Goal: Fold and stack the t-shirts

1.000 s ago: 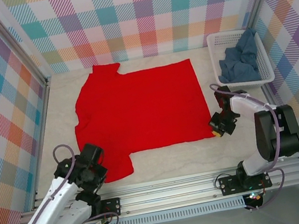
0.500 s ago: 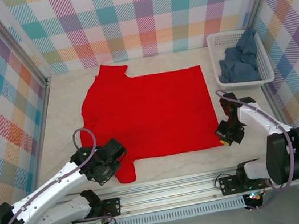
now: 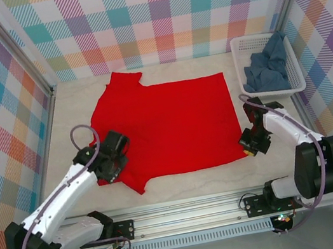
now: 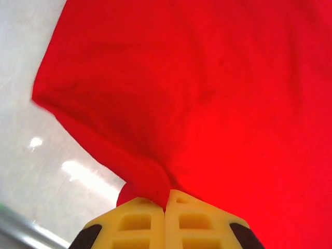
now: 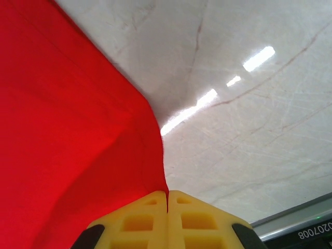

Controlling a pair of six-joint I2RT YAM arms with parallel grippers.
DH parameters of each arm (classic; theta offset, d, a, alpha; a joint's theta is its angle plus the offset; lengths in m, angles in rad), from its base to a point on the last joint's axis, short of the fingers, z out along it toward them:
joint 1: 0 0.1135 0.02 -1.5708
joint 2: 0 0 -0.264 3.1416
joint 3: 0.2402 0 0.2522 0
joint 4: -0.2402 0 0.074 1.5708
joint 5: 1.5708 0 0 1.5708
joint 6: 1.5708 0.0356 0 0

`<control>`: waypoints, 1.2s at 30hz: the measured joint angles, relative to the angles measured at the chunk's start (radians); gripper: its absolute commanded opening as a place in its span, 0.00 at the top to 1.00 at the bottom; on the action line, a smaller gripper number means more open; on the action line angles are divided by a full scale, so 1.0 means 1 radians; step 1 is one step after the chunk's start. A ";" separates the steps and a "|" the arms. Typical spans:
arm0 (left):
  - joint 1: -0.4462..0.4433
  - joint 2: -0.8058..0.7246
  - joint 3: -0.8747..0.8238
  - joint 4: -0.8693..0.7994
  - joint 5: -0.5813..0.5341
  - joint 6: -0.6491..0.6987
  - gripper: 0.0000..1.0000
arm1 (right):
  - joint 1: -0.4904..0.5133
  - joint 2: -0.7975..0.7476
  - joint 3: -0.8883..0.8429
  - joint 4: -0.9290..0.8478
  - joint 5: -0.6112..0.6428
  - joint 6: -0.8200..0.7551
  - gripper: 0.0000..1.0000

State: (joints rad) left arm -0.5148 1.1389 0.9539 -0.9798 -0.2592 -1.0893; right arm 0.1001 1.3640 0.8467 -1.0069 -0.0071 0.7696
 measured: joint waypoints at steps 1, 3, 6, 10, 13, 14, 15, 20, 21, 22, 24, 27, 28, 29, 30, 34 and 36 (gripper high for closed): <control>0.027 0.030 0.032 0.016 0.008 0.034 1.00 | -0.002 0.015 0.016 0.002 0.000 0.000 1.00; 0.076 0.084 0.088 0.051 0.024 0.096 1.00 | -0.006 0.039 0.041 0.004 0.000 0.001 1.00; 0.135 0.163 0.161 0.094 0.045 0.175 1.00 | -0.016 0.082 0.085 0.008 0.000 0.005 1.00; 0.209 0.264 0.254 0.134 0.078 0.263 1.00 | -0.028 0.135 0.143 0.019 0.001 0.011 1.00; 0.253 0.331 0.326 0.151 0.092 0.317 1.00 | -0.034 0.175 0.185 0.026 0.004 0.015 1.00; 0.262 0.348 0.345 0.156 0.095 0.331 1.00 | -0.035 0.184 0.196 0.026 0.007 0.016 1.00; 0.270 0.365 0.364 0.164 0.098 0.347 1.00 | -0.035 0.197 0.213 0.026 0.008 0.016 1.00; 0.305 0.412 0.413 0.175 0.113 0.394 1.00 | -0.035 0.261 0.303 0.028 0.023 0.019 1.00; 0.315 0.417 0.419 0.175 0.113 0.400 1.00 | -0.035 0.274 0.321 0.031 0.026 0.018 1.00; 0.323 0.422 0.423 0.175 0.113 0.404 1.00 | -0.036 0.288 0.338 0.033 0.030 0.018 1.00; 0.339 0.429 0.431 0.175 0.113 0.410 1.00 | -0.038 0.312 0.362 0.037 0.034 0.018 1.00; 0.354 0.434 0.439 0.175 0.110 0.414 1.00 | -0.041 0.351 0.395 0.042 0.034 0.014 1.00; 0.357 0.435 0.443 0.174 0.109 0.418 1.00 | -0.042 0.363 0.404 0.046 0.034 0.013 1.00; 0.360 0.436 0.446 0.174 0.109 0.418 1.00 | -0.042 0.374 0.411 0.048 0.034 0.011 1.00; 0.362 0.437 0.448 0.174 0.108 0.418 1.00 | -0.042 0.385 0.421 0.048 0.035 0.007 1.00; 0.375 0.437 0.452 0.174 0.103 0.422 1.00 | -0.042 0.416 0.468 0.048 0.046 -0.001 1.00; 0.381 0.437 0.454 0.174 0.101 0.422 1.00 | -0.042 0.427 0.490 0.048 0.050 -0.003 1.00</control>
State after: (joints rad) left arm -0.1337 1.5761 1.4075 -0.8062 -0.1585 -0.6678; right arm 0.0582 1.7908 1.3365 -0.9588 0.0429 0.7666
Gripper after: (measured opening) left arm 0.048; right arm 0.052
